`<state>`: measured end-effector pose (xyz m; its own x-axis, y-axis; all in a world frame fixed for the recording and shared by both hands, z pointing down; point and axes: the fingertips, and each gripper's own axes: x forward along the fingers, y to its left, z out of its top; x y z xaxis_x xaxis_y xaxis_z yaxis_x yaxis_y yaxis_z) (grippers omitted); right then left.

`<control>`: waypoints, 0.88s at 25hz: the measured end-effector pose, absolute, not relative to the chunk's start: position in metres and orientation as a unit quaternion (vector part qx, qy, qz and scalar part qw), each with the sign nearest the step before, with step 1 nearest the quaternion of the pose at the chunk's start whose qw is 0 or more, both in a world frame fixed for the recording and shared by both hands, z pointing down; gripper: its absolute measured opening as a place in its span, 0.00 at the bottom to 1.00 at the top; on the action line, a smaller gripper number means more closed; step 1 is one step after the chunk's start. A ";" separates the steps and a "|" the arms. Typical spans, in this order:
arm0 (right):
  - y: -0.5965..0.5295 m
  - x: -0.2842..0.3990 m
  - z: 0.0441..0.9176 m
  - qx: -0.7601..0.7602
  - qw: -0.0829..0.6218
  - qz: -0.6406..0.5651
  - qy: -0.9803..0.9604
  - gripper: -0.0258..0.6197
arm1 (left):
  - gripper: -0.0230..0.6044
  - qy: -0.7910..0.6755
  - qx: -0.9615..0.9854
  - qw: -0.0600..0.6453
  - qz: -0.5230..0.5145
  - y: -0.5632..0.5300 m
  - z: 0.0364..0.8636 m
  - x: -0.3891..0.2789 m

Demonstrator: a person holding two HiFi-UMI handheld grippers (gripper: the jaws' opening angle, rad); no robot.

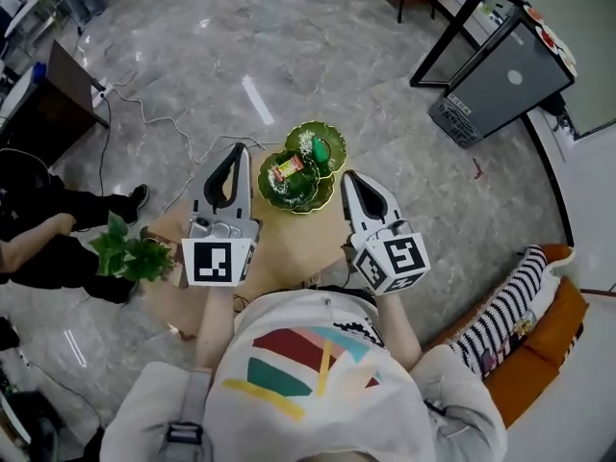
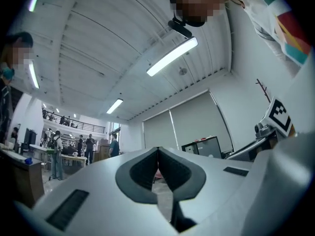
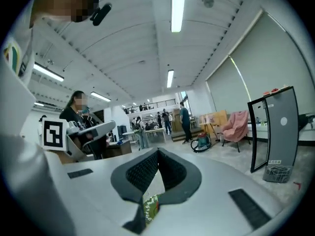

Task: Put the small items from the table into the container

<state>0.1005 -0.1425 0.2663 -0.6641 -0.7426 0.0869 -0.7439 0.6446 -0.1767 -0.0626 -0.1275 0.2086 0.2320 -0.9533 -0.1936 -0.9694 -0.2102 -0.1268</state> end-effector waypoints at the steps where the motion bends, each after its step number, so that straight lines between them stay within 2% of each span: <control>1: -0.138 0.103 0.258 0.412 -0.006 0.093 -0.906 0.06 | 0.05 0.613 -0.780 0.116 0.042 -0.129 0.204 -0.055; 12: -0.115 0.100 0.228 0.432 -0.015 0.025 -0.902 0.06 | 0.05 0.554 -0.819 0.145 0.034 -0.120 0.193 0.011; 22: -0.102 0.065 0.244 0.389 0.001 0.038 -0.920 0.06 | 0.05 0.570 -0.811 0.132 0.014 -0.101 0.202 0.008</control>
<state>0.0651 -0.1017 0.2440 -0.6972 -0.7161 0.0322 -0.7163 0.6943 -0.0693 0.0080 -0.1011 0.2019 0.3498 -0.9205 -0.1740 -0.9281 -0.3153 -0.1978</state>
